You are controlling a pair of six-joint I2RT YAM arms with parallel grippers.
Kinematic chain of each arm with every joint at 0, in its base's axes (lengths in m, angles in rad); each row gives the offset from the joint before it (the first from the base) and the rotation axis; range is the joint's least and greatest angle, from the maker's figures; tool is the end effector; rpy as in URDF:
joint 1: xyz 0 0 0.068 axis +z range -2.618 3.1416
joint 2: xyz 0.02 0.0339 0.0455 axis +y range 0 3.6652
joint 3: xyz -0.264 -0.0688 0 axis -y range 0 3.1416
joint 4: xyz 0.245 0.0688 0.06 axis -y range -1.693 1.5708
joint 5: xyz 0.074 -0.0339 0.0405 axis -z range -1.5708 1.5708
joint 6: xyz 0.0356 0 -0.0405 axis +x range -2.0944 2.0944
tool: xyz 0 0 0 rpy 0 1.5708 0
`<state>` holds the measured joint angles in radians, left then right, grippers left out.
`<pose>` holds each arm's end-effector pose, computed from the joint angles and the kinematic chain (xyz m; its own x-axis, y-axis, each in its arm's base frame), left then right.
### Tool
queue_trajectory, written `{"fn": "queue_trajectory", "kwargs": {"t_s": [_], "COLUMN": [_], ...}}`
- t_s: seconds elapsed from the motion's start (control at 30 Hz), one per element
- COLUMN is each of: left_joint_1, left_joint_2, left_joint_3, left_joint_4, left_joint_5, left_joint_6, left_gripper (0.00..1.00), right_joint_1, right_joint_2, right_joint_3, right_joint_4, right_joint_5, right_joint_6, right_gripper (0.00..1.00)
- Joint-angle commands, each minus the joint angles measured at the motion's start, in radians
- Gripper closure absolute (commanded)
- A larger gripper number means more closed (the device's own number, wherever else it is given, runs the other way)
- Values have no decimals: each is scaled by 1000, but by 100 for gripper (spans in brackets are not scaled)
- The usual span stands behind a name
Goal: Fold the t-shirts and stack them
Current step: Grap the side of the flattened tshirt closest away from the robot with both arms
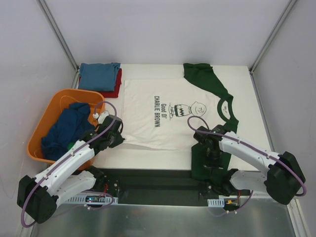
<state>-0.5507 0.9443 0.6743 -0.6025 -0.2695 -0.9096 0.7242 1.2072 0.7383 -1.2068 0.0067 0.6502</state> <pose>0.1643 -0.0898 0.2369 -0.6838 -0.4729 -0.5557 -0.2950 0.8757 -0.3822 0.1202 0.1060 0.1941 -0.9943 -0.0713 0.0793 -0.0768 0.9947 -0.0687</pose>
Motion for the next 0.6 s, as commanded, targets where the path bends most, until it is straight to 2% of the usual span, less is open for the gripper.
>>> {"fn": "queue_trajectory", "kwargs": {"t_s": [0.0, 0.1, 0.27, 0.33, 0.57], "left_joint_1": [-8, -8, -9, -9, -8], "left_joint_2": [-90, -116, -87, -55, 40], "left_joint_3": [-76, -107, -64, -32, 89], "left_joint_4": [-46, -52, -46, -48, -48], "left_joint_5": [84, 98, 86, 72, -31], "left_joint_6": [-67, -84, -72, -46, -29], "left_gripper": [100, 100, 100, 100, 100], "right_joint_1": [85, 98, 70, 44, -101], "right_joint_2": [-49, -54, -6, 34, 143], "right_joint_3": [24, 48, 183, 266, 463], "right_joint_4": [-106, -128, -180, -178, -103], "right_joint_5": [-36, -13, 220, 291, 369], "right_joint_6": [72, 72, 6, -21, -164], "right_gripper": [99, 99, 99, 99, 99]}}
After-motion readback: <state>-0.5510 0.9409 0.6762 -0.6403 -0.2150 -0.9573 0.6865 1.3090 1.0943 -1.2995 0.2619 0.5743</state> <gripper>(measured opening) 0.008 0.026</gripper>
